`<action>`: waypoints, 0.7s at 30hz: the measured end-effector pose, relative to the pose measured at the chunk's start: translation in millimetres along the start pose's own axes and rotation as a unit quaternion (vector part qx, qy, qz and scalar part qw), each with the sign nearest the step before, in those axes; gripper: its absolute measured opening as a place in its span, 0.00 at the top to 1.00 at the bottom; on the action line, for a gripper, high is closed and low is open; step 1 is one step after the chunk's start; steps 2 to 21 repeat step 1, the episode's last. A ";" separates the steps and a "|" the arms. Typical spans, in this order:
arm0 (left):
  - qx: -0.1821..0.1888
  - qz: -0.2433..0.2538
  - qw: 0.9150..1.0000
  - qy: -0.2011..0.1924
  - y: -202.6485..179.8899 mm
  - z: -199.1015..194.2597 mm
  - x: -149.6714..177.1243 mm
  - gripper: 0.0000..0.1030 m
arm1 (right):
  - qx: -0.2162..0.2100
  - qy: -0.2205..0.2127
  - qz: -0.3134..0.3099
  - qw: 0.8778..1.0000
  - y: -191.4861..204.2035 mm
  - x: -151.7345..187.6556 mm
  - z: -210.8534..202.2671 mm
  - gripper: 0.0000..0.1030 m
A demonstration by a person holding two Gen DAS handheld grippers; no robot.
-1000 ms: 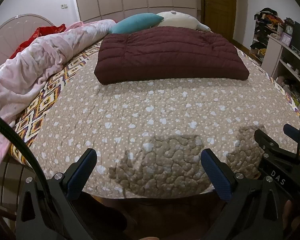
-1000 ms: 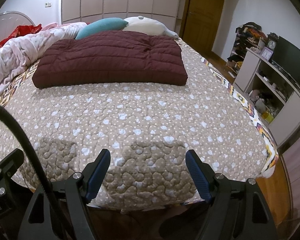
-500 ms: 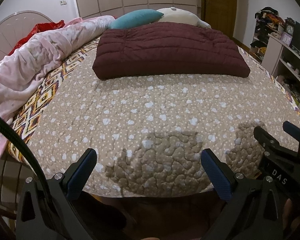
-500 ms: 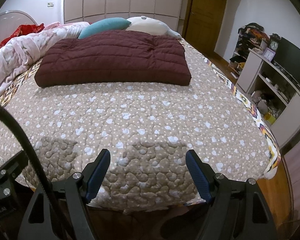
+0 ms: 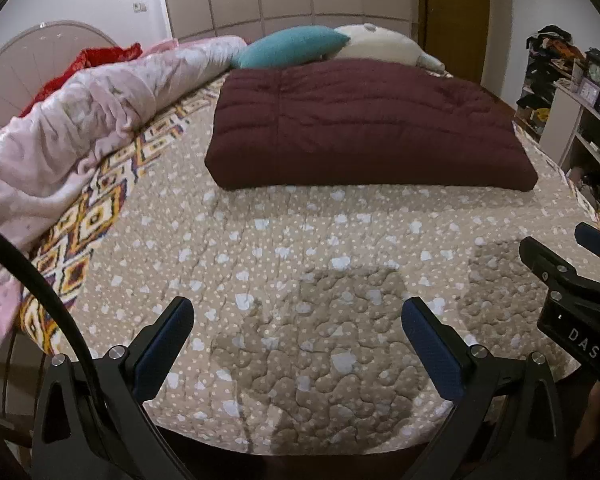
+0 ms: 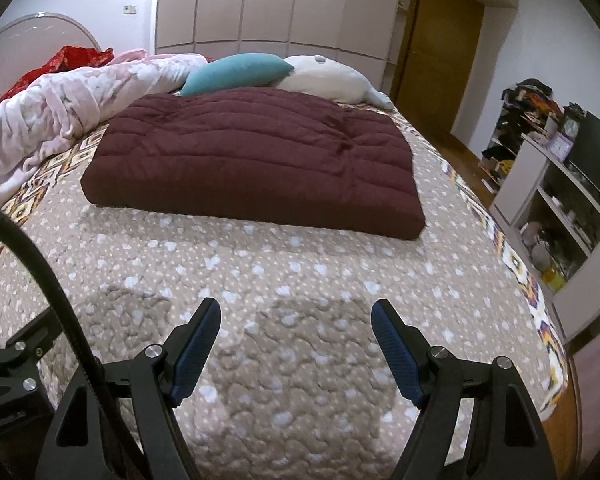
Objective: Fold large clothes
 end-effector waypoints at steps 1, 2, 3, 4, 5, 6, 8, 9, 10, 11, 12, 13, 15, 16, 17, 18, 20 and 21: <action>0.000 0.000 1.000 0.002 -0.8 2.2 0.3 0.00 | -0.003 0.003 0.001 1.000 0.4 0.0 2.9 0.21; 0.000 0.000 1.000 0.002 -0.8 2.2 0.3 0.00 | -0.003 0.003 0.001 1.000 0.4 0.0 2.9 0.21; 0.000 0.000 1.000 0.002 -0.8 2.2 0.3 0.00 | -0.003 0.003 0.001 1.000 0.4 0.0 2.9 0.21; 0.000 0.000 1.000 0.002 -0.8 2.2 0.3 0.00 | -0.003 0.003 0.001 1.000 0.4 0.0 2.9 0.21; 0.000 0.000 1.000 0.002 -0.8 2.2 0.3 0.00 | -0.003 0.003 0.001 1.000 0.4 0.0 2.9 0.21; 0.000 0.000 1.000 0.002 -0.8 2.2 0.3 0.00 | -0.003 0.003 0.001 1.000 0.4 0.0 2.9 0.21; 0.000 0.000 1.000 0.002 -0.8 2.2 0.3 0.00 | -0.003 0.003 0.001 1.000 0.4 0.0 2.9 0.21; 0.000 0.000 1.000 0.002 -0.8 2.2 0.3 0.00 | -0.003 0.003 0.001 1.000 0.4 0.0 2.9 0.21; 0.000 0.000 1.000 0.002 -0.8 2.2 0.3 0.00 | -0.003 0.003 0.001 1.000 0.4 0.0 2.9 0.21; 0.000 0.000 1.000 0.002 -0.8 2.2 0.3 0.00 | -0.003 0.003 0.001 1.000 0.4 0.0 2.9 0.21; 0.000 0.000 1.000 0.002 -0.8 2.2 0.3 0.00 | -0.003 0.003 0.001 1.000 0.4 0.0 2.9 0.21; 0.000 0.000 1.000 0.002 -0.8 2.2 0.3 0.00 | -0.003 0.003 0.001 1.000 0.4 0.0 2.9 0.21; 0.000 0.000 1.000 0.002 -0.8 2.2 0.3 0.00 | -0.003 0.003 0.001 1.000 0.4 0.0 2.9 0.21; 0.000 0.000 1.000 0.002 -0.8 2.2 0.3 0.00 | -0.003 0.003 0.001 1.000 0.4 0.0 2.9 0.21; 0.000 0.000 1.000 0.002 -0.8 2.2 0.3 0.00 | -0.003 0.003 0.001 1.000 0.4 0.0 2.9 0.21; 0.000 0.000 1.000 0.002 -0.8 2.2 0.3 0.00 | -0.003 0.003 0.001 1.000 0.4 0.0 2.9 0.21; 0.000 0.000 1.000 0.002 -0.8 2.2 0.3 0.00 | -0.003 0.003 0.001 1.000 0.4 0.0 2.9 0.21; 0.000 0.000 1.000 0.002 -0.8 2.2 0.3 0.00 | -0.003 0.003 0.001 1.000 0.4 0.0 2.9 0.21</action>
Point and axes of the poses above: each gripper's, at about its wrist camera, not at the fingertips, and z roughly the way its jaws point, y to its left, x to its underside, the point moved 1 cm from there along z, roughly the way its jaws point, and after that the axes turned 13 degrees about -x, right-handed, at the moved point
